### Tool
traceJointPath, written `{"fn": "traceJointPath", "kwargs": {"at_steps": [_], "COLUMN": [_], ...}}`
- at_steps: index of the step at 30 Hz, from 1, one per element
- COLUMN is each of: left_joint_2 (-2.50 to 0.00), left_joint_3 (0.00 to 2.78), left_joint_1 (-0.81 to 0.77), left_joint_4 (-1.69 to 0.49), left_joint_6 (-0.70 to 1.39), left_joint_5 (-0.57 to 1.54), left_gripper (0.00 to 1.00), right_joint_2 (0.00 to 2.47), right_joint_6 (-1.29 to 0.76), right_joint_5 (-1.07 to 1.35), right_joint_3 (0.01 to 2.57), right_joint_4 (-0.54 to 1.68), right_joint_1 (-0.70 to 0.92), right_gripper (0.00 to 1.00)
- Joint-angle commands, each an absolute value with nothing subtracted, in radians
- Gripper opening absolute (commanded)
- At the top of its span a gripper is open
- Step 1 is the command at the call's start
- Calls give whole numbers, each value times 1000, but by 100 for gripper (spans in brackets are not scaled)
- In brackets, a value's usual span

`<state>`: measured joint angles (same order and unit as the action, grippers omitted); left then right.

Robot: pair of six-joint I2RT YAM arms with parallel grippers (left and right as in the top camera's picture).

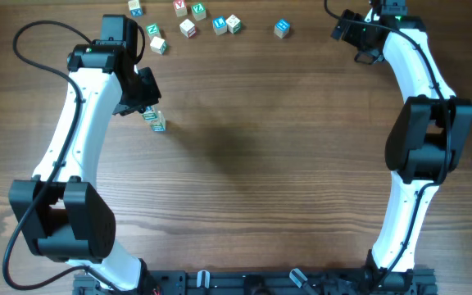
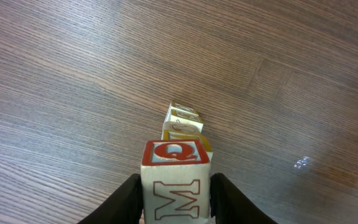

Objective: Form a tower
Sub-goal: 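Lower the red 'Q' block onto the 'M' block and release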

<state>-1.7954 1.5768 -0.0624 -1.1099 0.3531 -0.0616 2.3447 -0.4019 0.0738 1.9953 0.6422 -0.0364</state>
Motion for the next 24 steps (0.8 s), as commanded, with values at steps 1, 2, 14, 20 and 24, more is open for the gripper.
{"fn": "traceJointPath", "kwargs": {"at_steps": [1,2,14,20,24], "left_joint_2": [-1797,-1794,-1756,-1756,-1764], "left_joint_3": [1571,1571,1571,1571,1571], "left_joint_1": [-55,-55,-55,-55,-53], "left_joint_4": [-1107,-1107,-1110,-1122,-1114], "left_joint_6": [344,344,317,290,290], "left_joint_5": [-50,-50,-43,-43,-43], "left_gripper": [36,36,38,54,85], "right_joint_2": [2306,2306,2306,2306,2306], "right_joint_6": [-393,-393,-393,-393,-393], "right_joint_5": [68,68,68,68,68], "right_joint_3": [1996,1996,1996,1996,1996], "right_joint_4": [641,641,641,641,641], "right_joint_1": [-33,-33,-33,-33,-33], "right_gripper": [100,100,100,100,100]}}
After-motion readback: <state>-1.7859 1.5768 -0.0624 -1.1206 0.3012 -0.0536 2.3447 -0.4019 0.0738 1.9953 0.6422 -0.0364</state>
